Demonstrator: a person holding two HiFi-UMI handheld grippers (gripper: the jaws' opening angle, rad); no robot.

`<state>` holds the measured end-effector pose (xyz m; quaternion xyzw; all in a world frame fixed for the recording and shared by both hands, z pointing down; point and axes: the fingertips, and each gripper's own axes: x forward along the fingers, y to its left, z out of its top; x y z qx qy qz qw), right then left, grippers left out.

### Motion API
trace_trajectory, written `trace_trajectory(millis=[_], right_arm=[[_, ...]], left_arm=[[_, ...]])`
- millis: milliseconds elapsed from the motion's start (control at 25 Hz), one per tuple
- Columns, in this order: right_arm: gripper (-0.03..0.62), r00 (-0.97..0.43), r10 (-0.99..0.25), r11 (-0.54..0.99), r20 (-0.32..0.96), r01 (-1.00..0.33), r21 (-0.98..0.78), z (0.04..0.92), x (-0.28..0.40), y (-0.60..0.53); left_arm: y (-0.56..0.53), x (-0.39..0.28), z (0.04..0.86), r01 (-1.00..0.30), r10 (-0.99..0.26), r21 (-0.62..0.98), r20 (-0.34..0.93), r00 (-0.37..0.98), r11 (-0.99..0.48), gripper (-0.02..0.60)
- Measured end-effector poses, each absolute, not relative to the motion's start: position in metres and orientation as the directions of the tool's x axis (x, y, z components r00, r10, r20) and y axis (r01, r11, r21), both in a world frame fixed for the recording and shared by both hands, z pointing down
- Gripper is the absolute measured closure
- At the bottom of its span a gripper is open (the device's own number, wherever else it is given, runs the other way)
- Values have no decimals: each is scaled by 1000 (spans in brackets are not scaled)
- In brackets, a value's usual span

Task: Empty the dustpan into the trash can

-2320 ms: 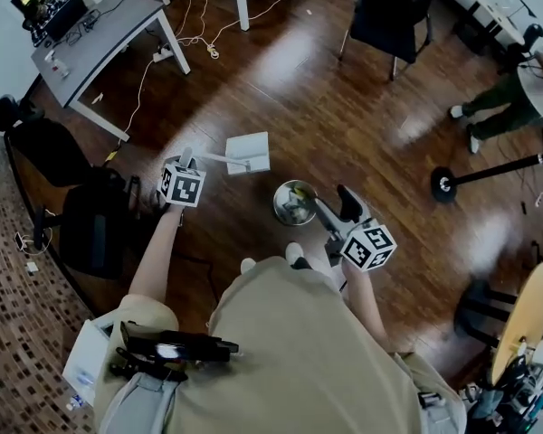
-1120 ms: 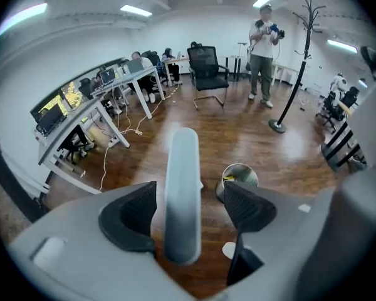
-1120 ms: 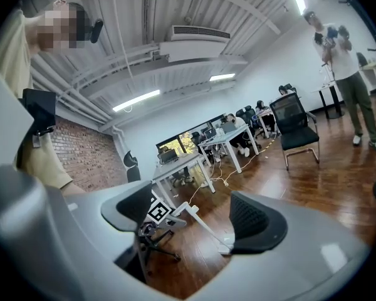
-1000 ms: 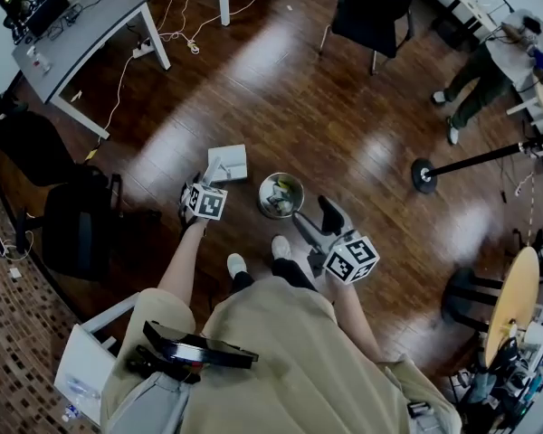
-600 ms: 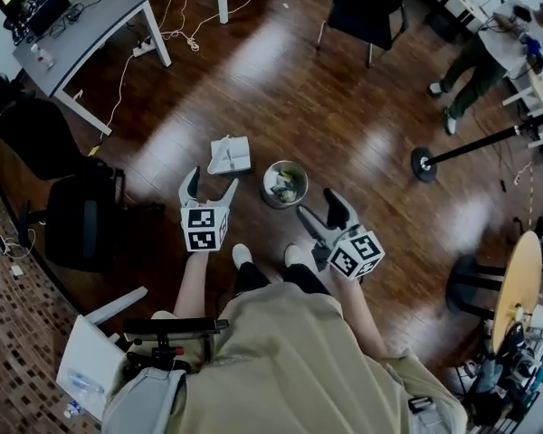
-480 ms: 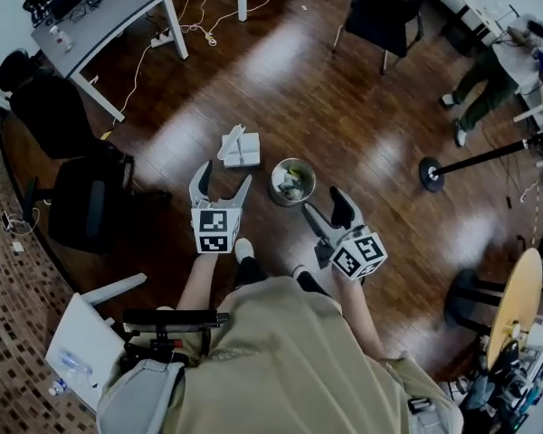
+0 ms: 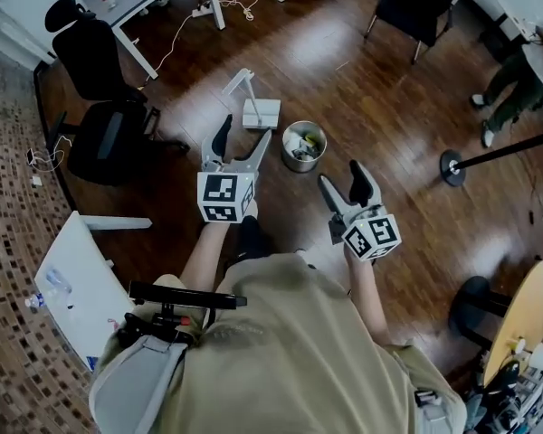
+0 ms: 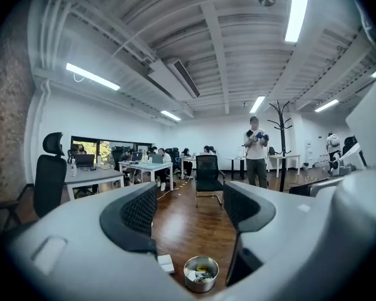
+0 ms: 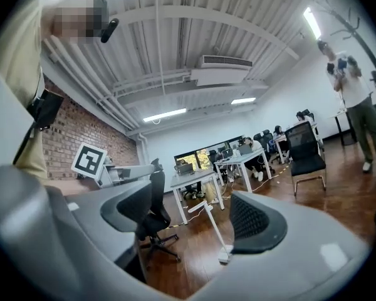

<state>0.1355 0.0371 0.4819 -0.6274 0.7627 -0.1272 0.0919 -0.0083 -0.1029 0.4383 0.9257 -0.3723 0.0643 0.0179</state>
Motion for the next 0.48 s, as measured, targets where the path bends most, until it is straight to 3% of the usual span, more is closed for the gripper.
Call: trace_trajectory(millis=[240,480], right_arm=[[215,-182,-983,181,-23,-940,-290,466,162,96],[215,-171,-983,181,-67,-960,-213,438,129,109]], left_arm=[[-21,-11,416,-724,-724,-47,109,681,-689,259],[-3,-42,406,-734,-736,-60,81,672,-677,268]])
